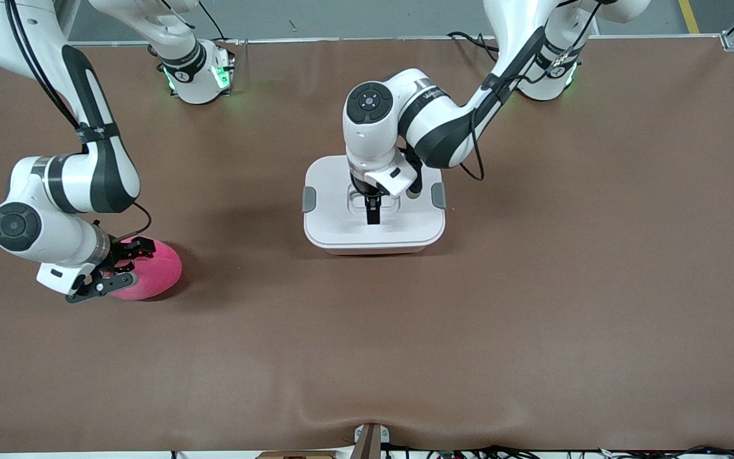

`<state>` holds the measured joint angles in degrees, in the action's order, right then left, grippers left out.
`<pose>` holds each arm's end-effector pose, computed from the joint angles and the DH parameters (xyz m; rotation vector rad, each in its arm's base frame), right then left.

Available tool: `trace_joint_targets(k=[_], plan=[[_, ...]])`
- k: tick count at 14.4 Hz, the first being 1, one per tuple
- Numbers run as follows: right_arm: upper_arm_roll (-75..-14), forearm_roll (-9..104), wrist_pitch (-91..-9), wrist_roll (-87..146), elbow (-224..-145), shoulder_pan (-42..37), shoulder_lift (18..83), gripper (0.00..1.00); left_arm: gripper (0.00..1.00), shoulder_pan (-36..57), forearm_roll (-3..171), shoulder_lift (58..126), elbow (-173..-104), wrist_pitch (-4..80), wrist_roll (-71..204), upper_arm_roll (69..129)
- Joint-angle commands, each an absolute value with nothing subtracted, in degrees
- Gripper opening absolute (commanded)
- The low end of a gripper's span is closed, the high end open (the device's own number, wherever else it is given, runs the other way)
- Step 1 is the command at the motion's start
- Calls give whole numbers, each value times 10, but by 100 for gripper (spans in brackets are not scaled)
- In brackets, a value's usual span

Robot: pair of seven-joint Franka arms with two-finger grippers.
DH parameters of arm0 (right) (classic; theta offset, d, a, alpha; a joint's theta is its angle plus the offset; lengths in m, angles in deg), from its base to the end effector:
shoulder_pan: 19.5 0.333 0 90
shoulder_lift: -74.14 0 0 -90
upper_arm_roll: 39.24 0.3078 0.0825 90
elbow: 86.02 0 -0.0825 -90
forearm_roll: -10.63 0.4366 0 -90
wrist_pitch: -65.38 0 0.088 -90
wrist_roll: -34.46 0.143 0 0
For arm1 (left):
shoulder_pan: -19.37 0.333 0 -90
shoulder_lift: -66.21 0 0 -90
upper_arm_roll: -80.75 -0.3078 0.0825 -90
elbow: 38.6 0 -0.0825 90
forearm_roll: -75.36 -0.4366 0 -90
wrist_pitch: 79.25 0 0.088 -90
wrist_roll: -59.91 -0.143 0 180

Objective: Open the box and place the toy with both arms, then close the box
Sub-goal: 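Grasp the lid handle with the left gripper while the right gripper grips the toy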

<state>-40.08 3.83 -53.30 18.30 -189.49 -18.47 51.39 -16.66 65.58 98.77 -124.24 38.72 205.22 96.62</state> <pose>0.6650 -0.0074 0.2408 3.0005 0.5305 -0.2214 0.4912 -0.5640 0.2836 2.1815 2.2335 0.0018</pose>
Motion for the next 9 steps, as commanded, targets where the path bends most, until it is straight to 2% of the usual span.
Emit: trace_joint_targets(k=[1,2,3,4,5,7,9], plan=[[-397,29,-534,171,-1896,-195,512,100,100,-176,645,987,-1245,392,2079,963],[-397,29,-535,156,-1895,-199,511,86,100,-178,644,983,-1258,393,2083,963],[-397,29,-537,146,-1895,-205,510,42,100,-178,644,976,-1270,393,2083,963],[-397,29,-539,145,-1893,-207,509,17,84,-176,643,965,-1289,393,2083,963],[-397,29,-539,145,-1889,-209,509,8,65,-175,644,952,-1302,393,2083,964],[-397,28,-539,145,-1876,-208,509,0,54,-175,644,938,-1313,393,2084,964],[-397,28,-538,145,-1867,-207,509,0,50,-175,644,938,-1310,394,2084,964]])
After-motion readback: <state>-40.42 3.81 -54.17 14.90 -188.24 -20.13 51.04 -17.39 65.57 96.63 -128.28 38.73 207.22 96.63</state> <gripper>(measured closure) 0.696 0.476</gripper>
